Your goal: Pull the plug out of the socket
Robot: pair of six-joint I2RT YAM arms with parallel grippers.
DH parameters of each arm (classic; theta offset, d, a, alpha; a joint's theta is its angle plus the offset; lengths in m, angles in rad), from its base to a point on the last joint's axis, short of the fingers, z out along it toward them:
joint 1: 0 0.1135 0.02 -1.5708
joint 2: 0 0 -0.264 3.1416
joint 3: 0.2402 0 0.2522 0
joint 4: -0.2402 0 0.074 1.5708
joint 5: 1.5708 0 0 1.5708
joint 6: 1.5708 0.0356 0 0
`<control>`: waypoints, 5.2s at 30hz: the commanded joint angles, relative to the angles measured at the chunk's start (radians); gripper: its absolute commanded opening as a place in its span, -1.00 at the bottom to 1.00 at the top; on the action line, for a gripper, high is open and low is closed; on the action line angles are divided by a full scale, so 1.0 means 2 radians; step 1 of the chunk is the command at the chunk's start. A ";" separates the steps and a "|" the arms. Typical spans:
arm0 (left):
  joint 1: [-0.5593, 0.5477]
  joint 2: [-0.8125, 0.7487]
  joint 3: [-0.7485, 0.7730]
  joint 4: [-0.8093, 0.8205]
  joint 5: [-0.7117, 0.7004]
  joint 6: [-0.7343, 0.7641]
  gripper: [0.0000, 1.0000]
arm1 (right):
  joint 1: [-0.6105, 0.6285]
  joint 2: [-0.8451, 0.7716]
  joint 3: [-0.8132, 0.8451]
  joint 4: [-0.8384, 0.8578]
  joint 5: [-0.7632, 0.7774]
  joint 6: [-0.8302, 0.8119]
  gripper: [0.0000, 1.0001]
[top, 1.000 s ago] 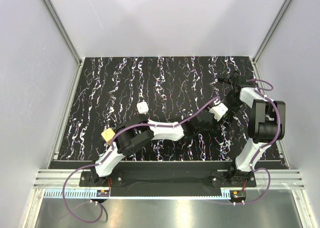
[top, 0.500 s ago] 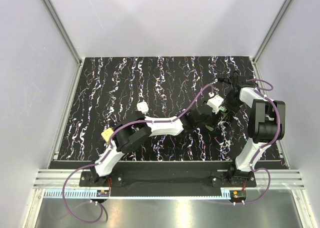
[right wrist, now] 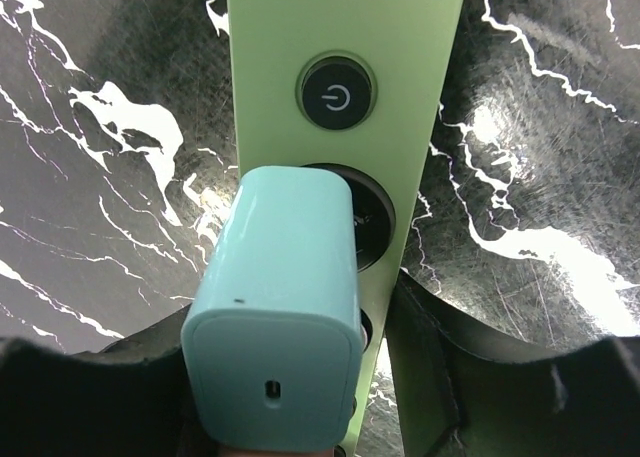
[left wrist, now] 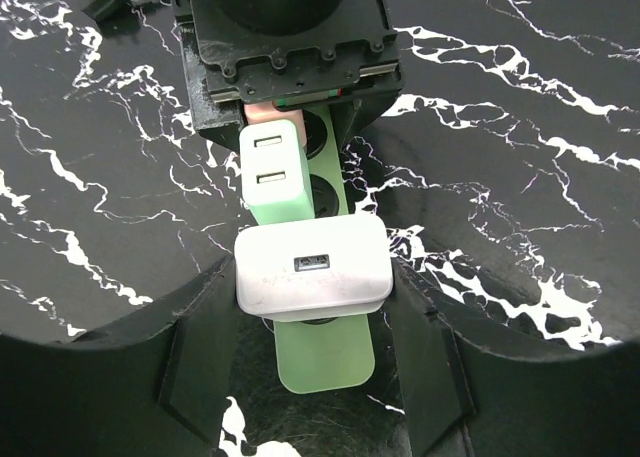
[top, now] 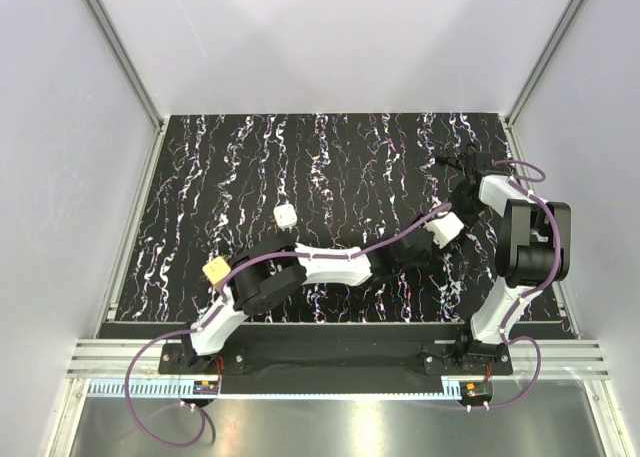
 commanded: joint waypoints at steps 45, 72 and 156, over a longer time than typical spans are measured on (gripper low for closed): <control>0.035 -0.153 -0.101 0.227 -0.074 0.014 -1.00 | -0.009 0.032 -0.016 0.029 0.062 -0.046 -0.69; 0.227 -0.225 -0.227 0.069 -0.018 -0.174 -1.00 | -0.004 -0.087 -0.033 0.033 -0.008 -0.060 1.00; 0.112 -0.126 -0.125 0.101 0.206 -0.092 0.48 | -0.005 -0.203 -0.084 0.081 -0.015 -0.002 0.99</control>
